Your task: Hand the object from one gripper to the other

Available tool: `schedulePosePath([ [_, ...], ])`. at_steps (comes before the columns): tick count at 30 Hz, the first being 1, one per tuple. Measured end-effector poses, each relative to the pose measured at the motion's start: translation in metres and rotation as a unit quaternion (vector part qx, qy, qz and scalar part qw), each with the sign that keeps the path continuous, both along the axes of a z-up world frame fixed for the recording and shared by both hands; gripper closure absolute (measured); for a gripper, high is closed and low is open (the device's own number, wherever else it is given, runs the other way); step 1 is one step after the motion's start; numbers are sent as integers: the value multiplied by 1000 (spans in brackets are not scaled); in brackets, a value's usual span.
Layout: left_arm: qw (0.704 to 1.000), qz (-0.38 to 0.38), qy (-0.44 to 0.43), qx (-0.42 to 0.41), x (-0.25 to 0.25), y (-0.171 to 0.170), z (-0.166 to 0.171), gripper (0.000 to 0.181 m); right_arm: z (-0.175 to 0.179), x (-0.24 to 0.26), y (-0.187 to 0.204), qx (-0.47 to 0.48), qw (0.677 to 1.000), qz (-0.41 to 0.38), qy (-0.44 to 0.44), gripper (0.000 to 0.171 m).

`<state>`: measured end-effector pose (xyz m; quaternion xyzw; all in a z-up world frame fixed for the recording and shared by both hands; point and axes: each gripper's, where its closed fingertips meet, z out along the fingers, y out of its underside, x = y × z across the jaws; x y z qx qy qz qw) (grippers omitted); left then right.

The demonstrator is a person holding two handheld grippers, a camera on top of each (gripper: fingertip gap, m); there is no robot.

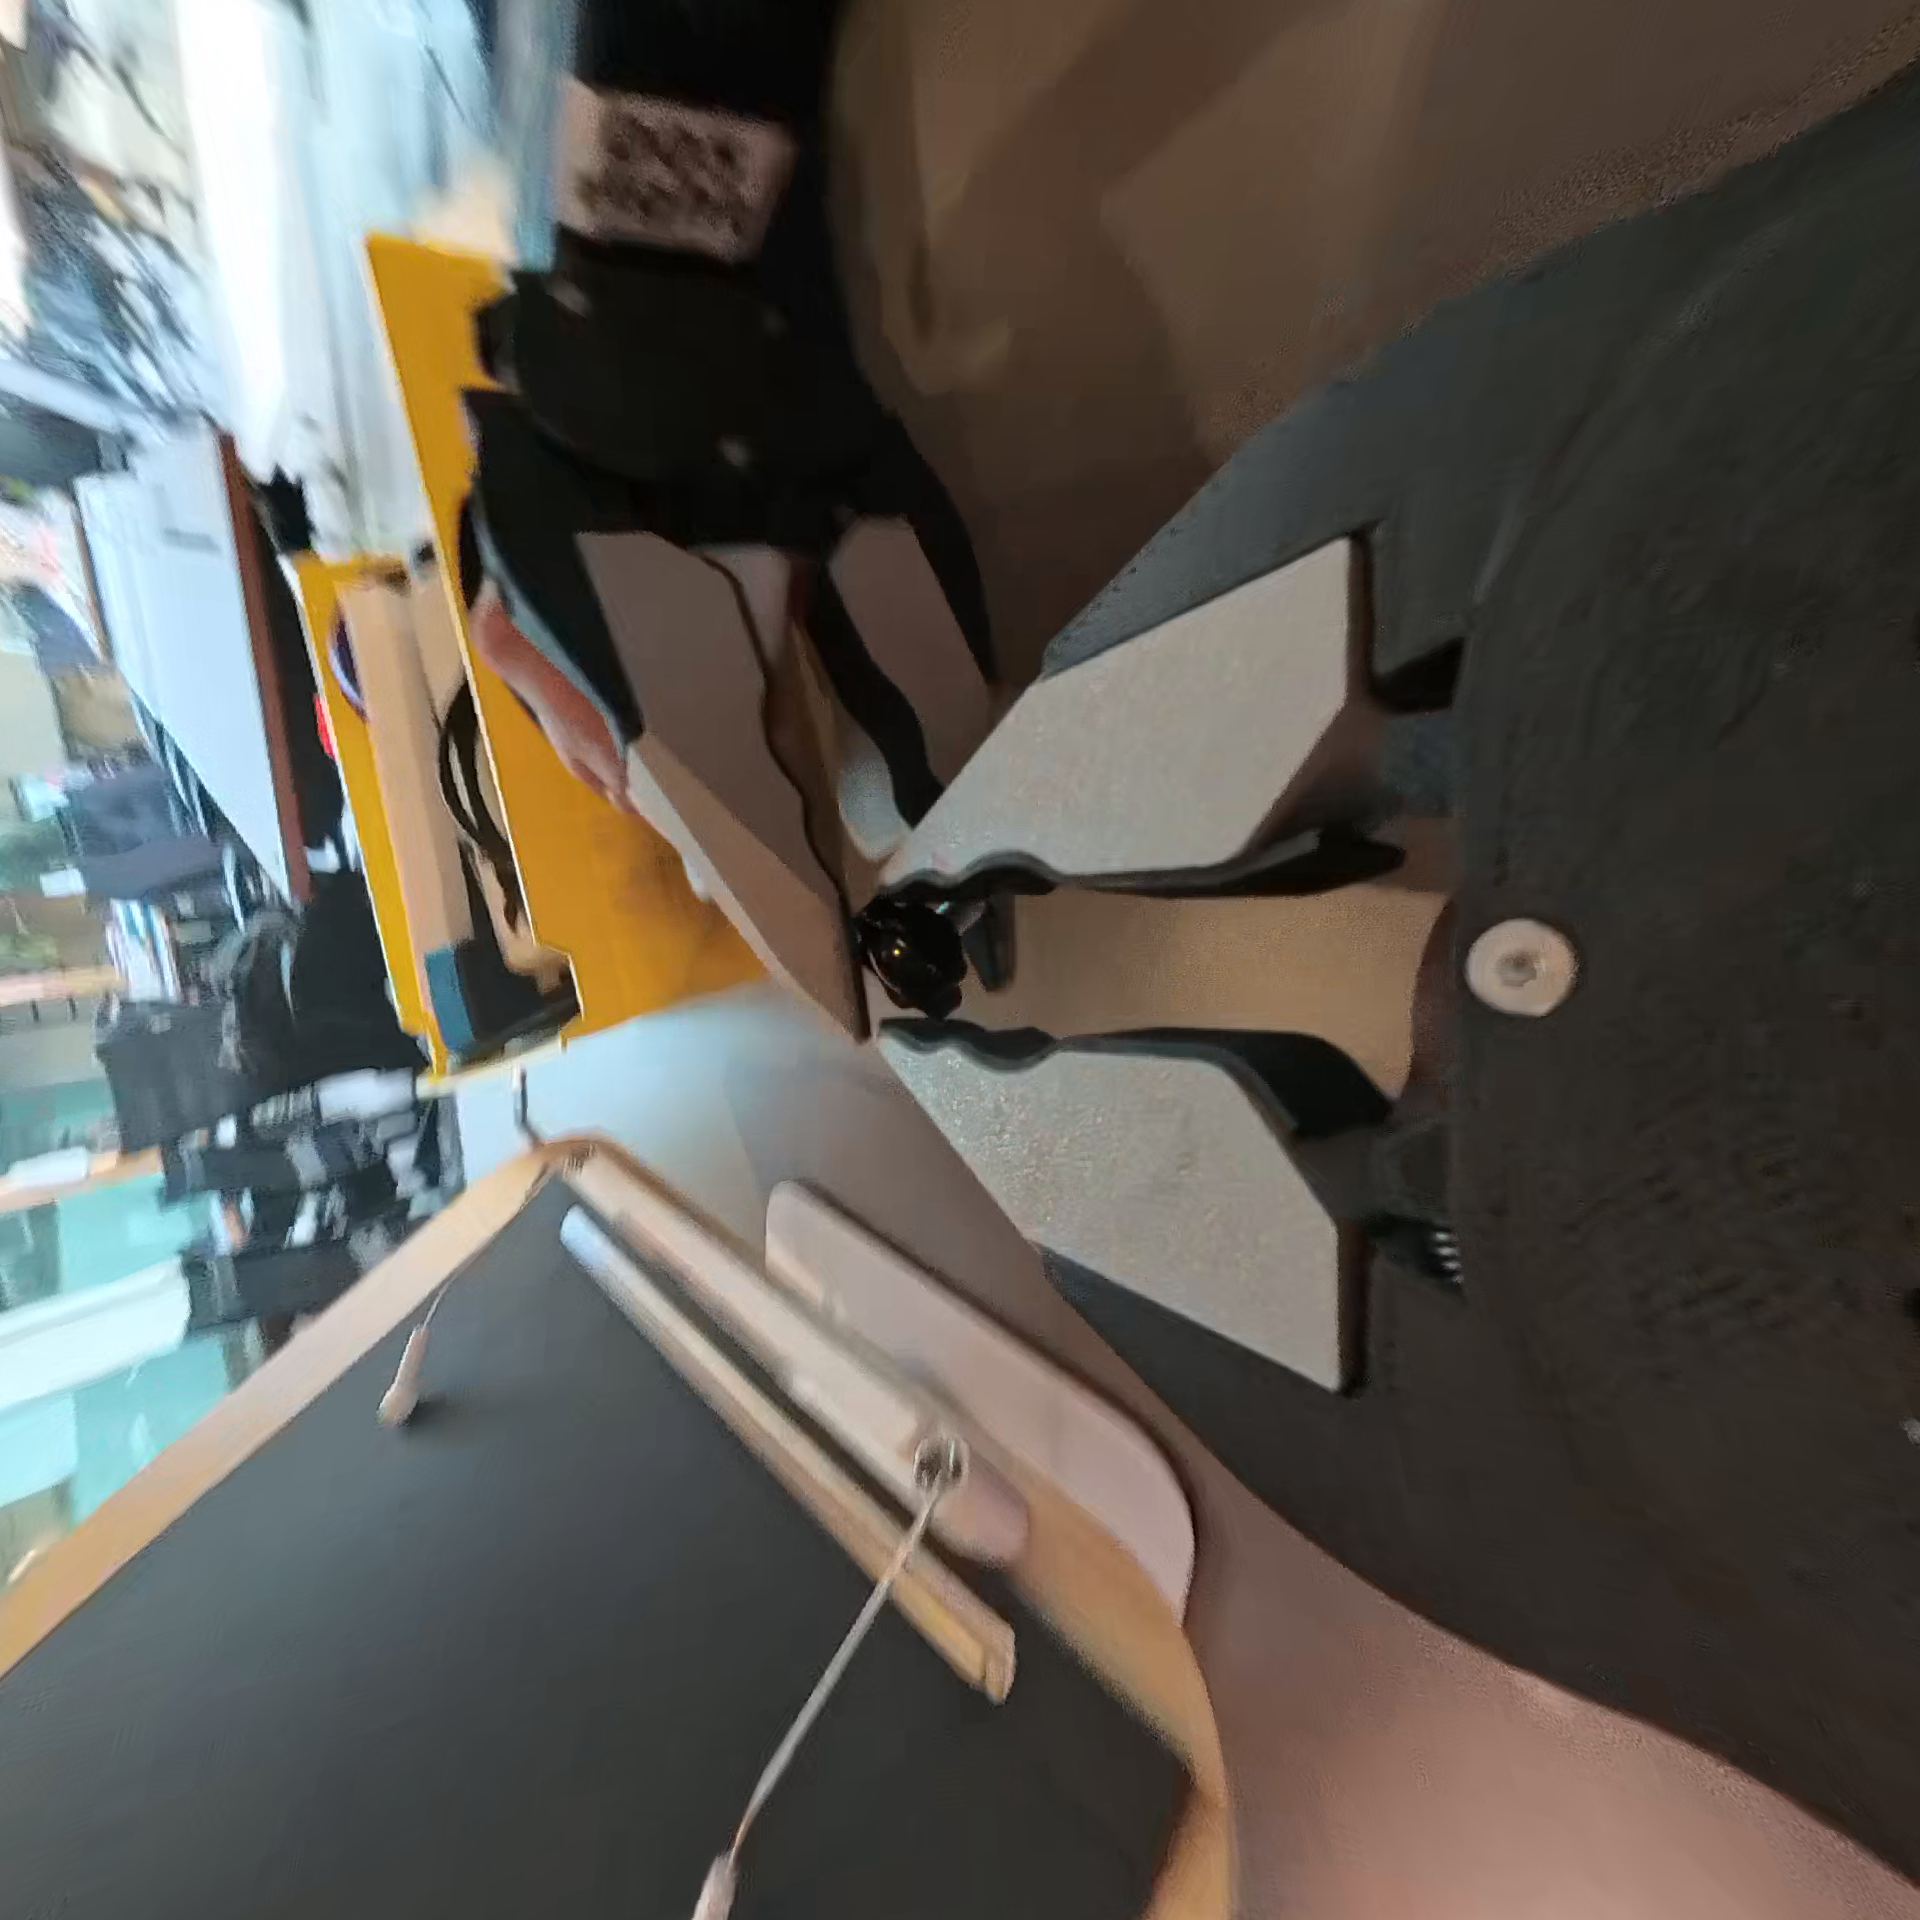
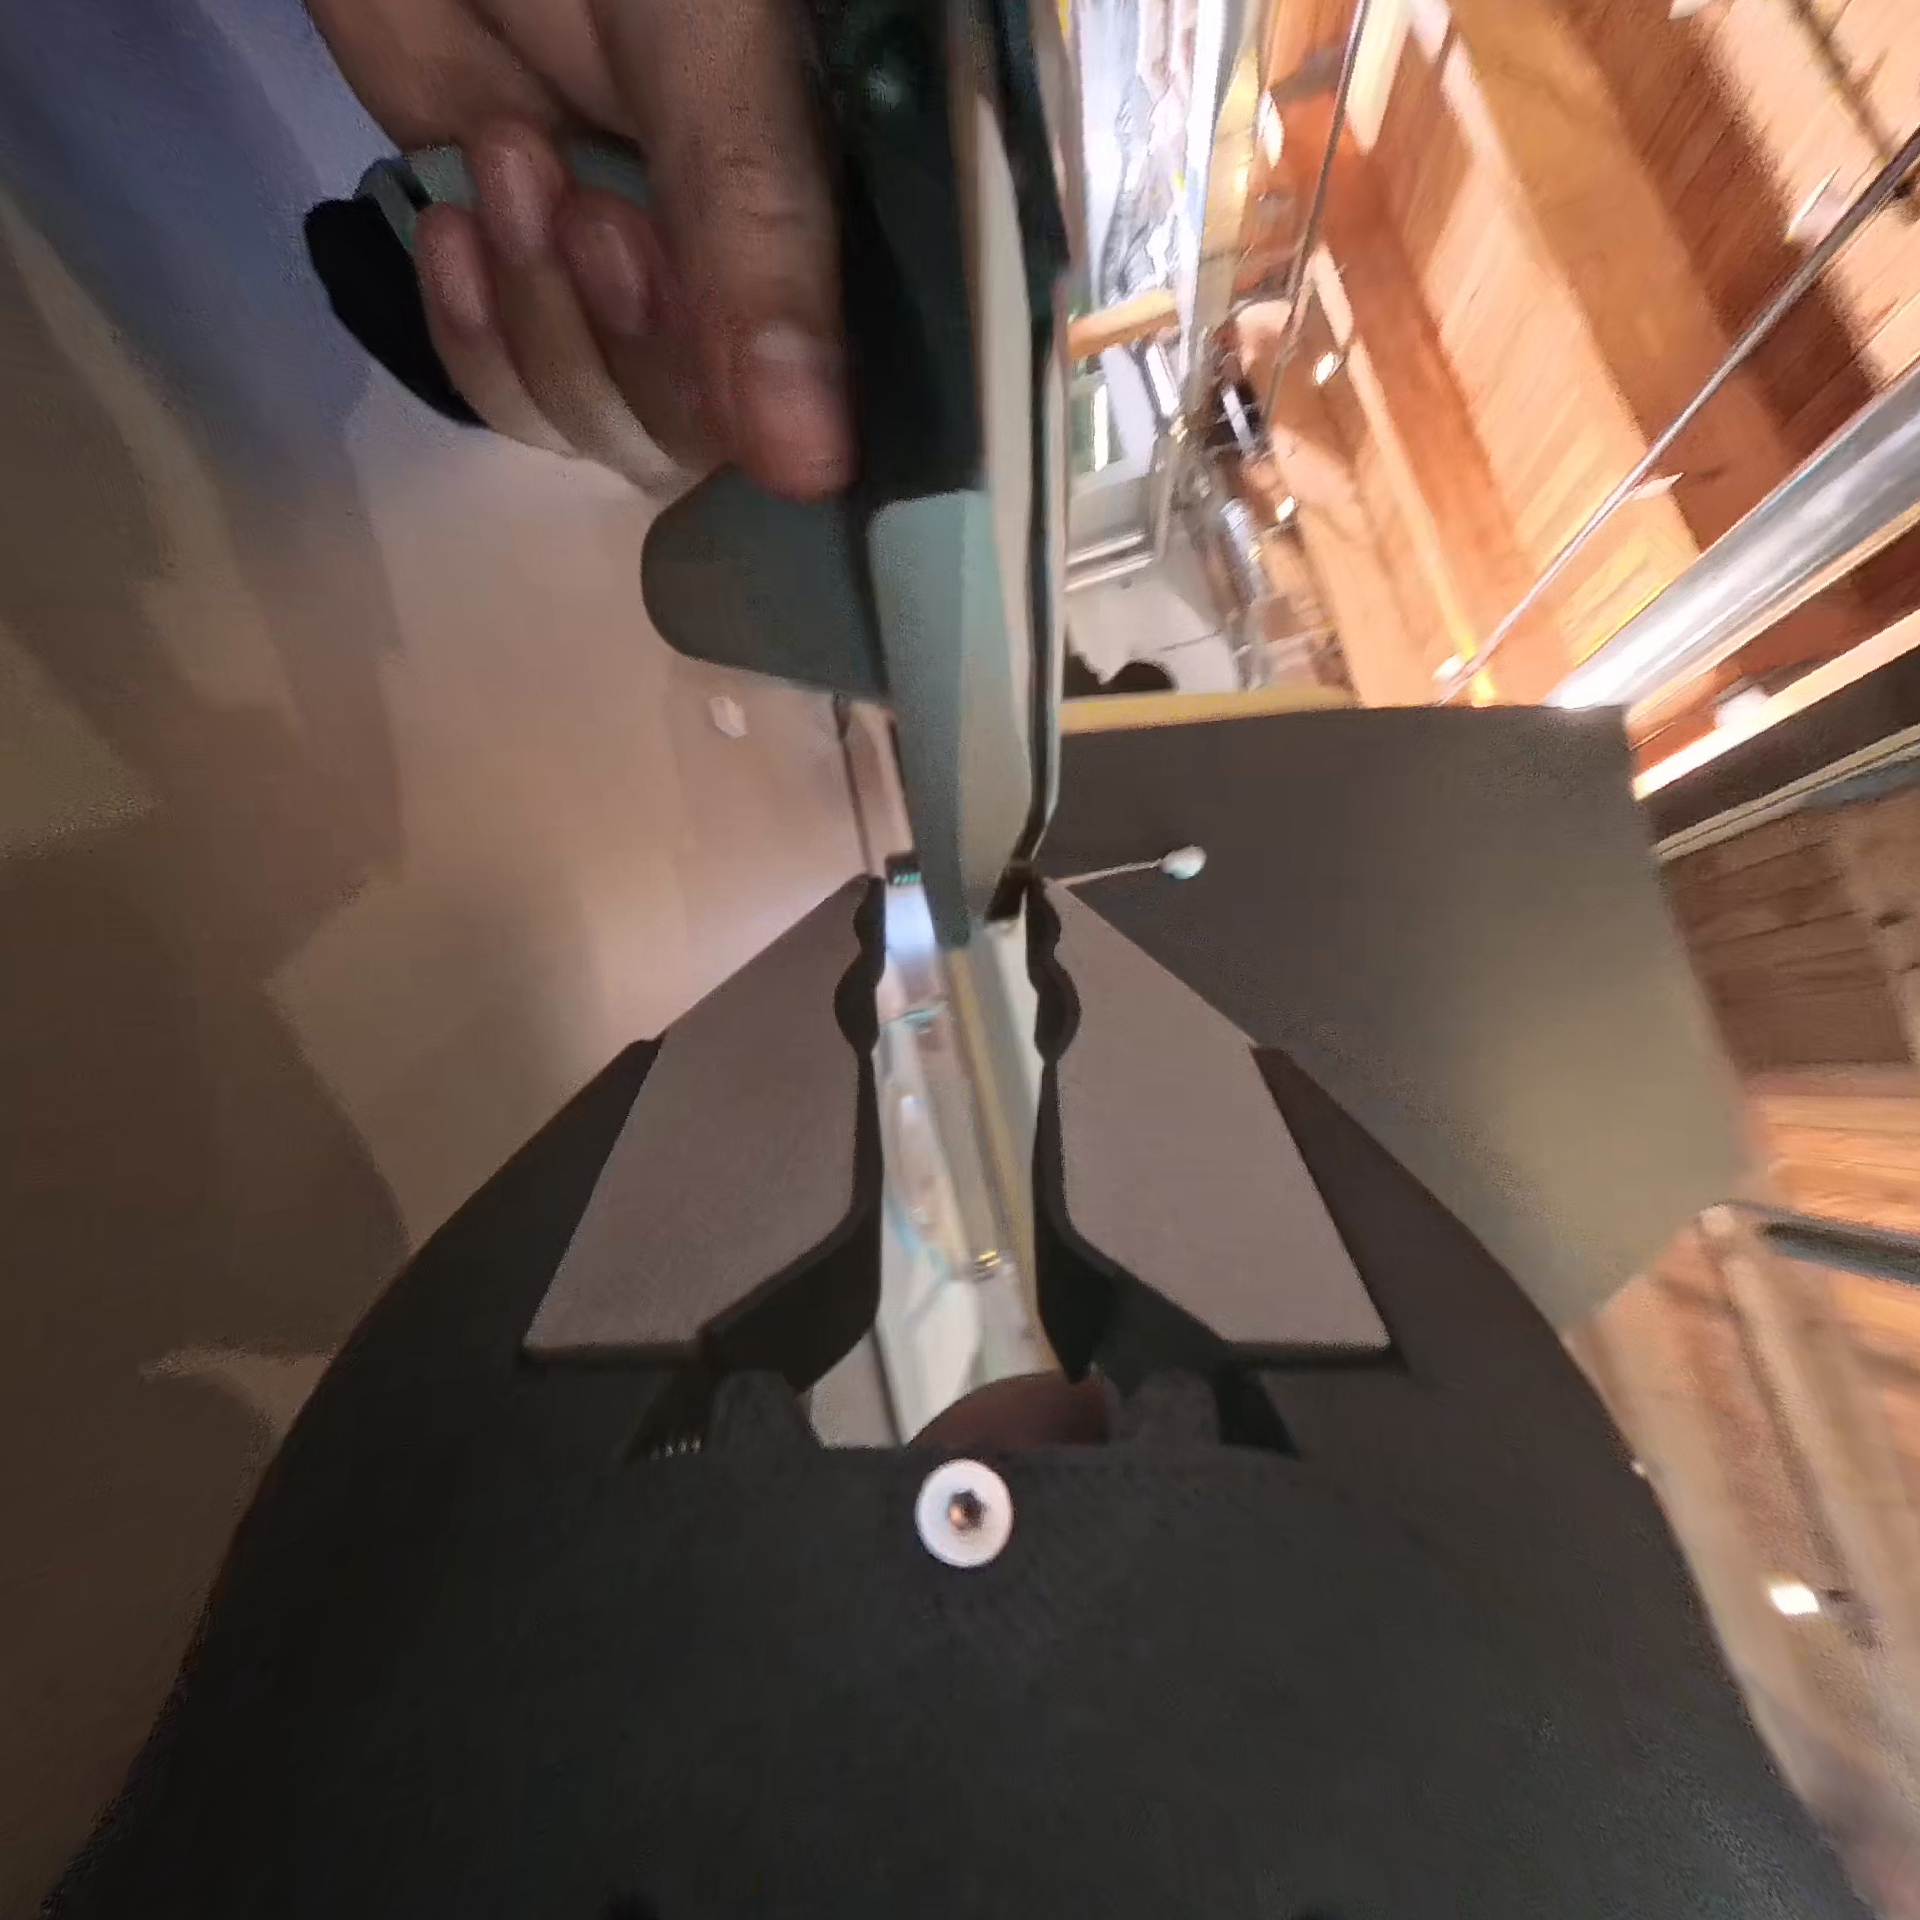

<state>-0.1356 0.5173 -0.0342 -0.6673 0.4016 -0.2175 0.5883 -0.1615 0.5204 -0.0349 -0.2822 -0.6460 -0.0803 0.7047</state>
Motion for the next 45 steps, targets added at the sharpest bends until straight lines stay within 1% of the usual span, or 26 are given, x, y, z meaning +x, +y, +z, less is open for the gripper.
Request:
schedulePosePath([
  [2,992,57,75,83,-13,11,1,163,-7,6,7,-110,994,7,8,141],
  [3,979,92,120,138,-21,16,5,162,-13,8,8,-191,981,20,4,137],
  [4,955,124,172,209,-28,19,11,162,-20,11,7,-279,960,34,1,133],
  [5,921,143,229,282,-31,19,16,162,-23,13,1,-368,928,56,2,129],
  [7,857,146,308,387,-25,14,17,162,-15,13,-18,-523,844,122,16,113],
  [8,844,138,320,409,-19,12,17,163,-5,13,-21,-572,806,147,38,106],
  [10,825,129,329,442,-11,7,20,162,11,14,-20,-623,760,169,77,110],
  [12,812,124,331,465,-6,3,24,162,17,16,-13,-641,744,159,101,127],
  [17,792,107,342,494,10,-4,23,162,20,10,-22,-633,752,157,93,128],
  [18,791,105,344,495,13,-4,22,163,19,8,-21,-628,759,147,92,139],
  [19,791,117,349,488,11,-2,22,162,18,7,-23,-624,763,145,87,152],
  [20,798,118,345,480,11,-1,21,162,16,7,-21,-626,764,133,87,154],
  [22,829,120,310,450,9,-1,21,160,16,8,-20,-630,762,126,78,154],
  [24,865,135,269,403,1,4,23,151,21,13,-8,-596,790,105,99,154],
  [25,894,123,234,361,-1,4,21,146,24,18,-1,-571,808,95,110,154],
  [27,960,59,147,229,4,-2,8,141,36,24,0,-498,853,100,120,155],
  [28,981,25,102,165,8,-6,4,137,43,25,-9,-463,870,125,116,155],
  [29,992,-1,60,113,11,-10,4,128,49,25,-20,-447,873,155,115,154],
  [30,996,-10,29,89,12,-10,7,125,55,25,-30,-456,862,187,120,155],
  [32,992,28,4,125,0,-2,21,126,63,26,-37,-527,805,233,139,155],
  [33,985,47,16,167,-5,-1,28,133,65,26,-35,-573,768,244,149,155],
  [36,950,86,74,291,-9,-8,46,156,68,30,-22,-705,630,268,184,154],
  [38,945,73,103,303,3,-14,44,157,71,31,-17,-758,552,284,200,154],
  [39,943,77,112,305,6,-14,44,155,72,31,-18,-774,525,291,202,154],
  [42,922,116,138,343,5,-11,49,155,67,25,-20,-800,492,280,198,154],
  [45,911,147,147,356,4,-7,52,159,71,21,-27,-822,441,298,201,154],
])
